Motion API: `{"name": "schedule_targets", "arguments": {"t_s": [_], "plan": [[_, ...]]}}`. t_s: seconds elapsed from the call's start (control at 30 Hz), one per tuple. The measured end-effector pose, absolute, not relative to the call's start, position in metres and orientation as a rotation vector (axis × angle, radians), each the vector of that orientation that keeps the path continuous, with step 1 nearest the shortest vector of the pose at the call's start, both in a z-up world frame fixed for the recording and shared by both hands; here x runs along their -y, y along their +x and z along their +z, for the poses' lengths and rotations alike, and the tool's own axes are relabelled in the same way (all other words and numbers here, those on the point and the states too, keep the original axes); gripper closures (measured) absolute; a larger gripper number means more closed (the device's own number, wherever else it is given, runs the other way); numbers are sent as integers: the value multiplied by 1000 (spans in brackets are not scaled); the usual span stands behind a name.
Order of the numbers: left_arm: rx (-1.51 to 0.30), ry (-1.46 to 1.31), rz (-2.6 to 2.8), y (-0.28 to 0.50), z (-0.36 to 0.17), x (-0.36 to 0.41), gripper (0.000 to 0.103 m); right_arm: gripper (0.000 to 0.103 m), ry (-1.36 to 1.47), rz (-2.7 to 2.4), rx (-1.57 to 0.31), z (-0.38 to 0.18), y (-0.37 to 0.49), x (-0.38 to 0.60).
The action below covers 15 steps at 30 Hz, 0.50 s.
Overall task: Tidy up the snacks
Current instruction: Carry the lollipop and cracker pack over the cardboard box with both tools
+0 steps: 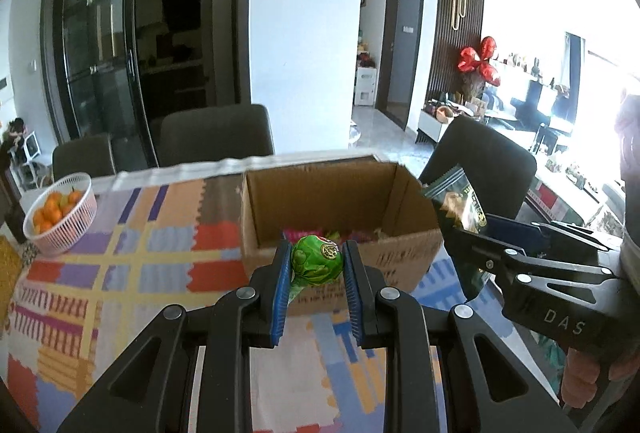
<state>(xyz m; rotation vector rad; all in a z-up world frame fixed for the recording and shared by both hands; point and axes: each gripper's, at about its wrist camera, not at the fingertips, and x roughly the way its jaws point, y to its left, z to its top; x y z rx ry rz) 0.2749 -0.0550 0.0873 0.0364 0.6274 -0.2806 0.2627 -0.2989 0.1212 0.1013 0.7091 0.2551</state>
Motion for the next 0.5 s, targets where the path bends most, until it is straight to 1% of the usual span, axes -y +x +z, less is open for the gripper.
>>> {"name": "schedule_targets", "arguments": {"t_s": [0.33, 0.5], "plan": [[-659, 18, -315, 319, 102, 55, 77, 59, 55, 231, -682, 142, 296, 300], [-684, 11, -324, 345, 105, 55, 77, 59, 31, 220, -710, 146, 318, 299]]}}
